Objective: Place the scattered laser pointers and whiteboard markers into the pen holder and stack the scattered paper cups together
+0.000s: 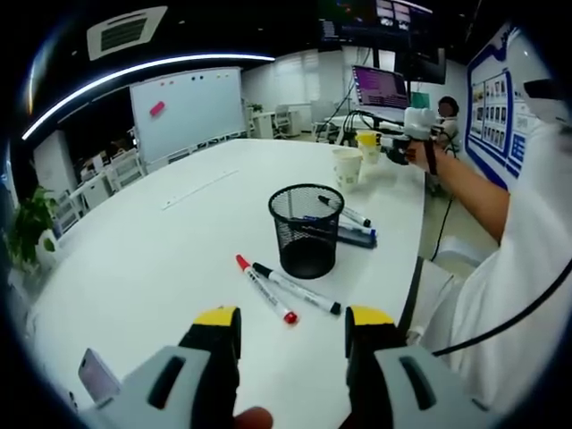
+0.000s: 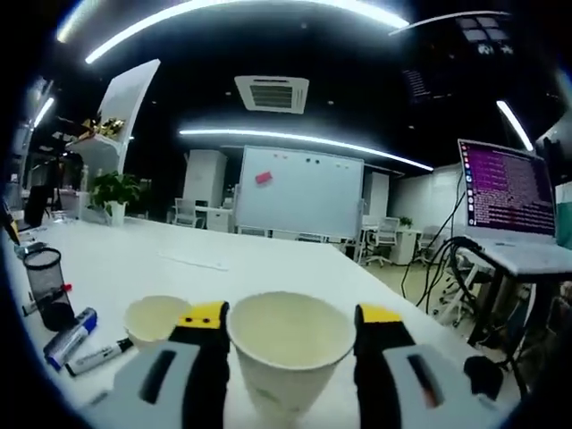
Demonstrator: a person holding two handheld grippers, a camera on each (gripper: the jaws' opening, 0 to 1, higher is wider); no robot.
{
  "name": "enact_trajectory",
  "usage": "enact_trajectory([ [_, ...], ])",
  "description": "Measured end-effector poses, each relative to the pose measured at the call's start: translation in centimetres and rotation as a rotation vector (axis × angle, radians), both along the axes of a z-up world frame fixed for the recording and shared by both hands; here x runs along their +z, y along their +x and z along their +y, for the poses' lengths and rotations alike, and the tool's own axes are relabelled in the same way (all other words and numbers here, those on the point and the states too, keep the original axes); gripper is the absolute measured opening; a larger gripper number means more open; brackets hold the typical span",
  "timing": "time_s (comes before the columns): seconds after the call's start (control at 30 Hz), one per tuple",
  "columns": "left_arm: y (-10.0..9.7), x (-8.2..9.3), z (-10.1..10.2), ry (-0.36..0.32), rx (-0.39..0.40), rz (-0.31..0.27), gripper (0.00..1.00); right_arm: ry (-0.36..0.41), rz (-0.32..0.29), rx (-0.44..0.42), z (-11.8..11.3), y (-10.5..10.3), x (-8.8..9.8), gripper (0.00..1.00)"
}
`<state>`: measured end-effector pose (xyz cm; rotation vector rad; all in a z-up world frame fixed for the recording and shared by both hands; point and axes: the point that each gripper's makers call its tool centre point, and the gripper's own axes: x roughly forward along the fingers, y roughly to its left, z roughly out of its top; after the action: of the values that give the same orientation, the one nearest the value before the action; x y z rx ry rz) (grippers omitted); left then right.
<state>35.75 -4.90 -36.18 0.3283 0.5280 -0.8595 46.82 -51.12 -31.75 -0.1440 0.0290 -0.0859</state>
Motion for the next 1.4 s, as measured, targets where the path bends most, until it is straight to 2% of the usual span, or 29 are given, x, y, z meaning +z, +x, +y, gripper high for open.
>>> enact_trajectory([
  [0.5,0.0,0.0,0.2,0.001,0.011,0.001,0.48,-0.015,-0.033,0.057,1.7,1.4,1.8,0.55],
  [0.8,0.2,0.0,0.2,0.001,0.010,0.001,0.48,-0.020,-0.068,0.089,2.4,1.8,3.0,0.55],
  [1.4,0.3,-0.3,0.8,0.000,0.022,0.004,0.48,-0.021,-0.102,0.137,4.5,2.2,4.9,0.55],
])
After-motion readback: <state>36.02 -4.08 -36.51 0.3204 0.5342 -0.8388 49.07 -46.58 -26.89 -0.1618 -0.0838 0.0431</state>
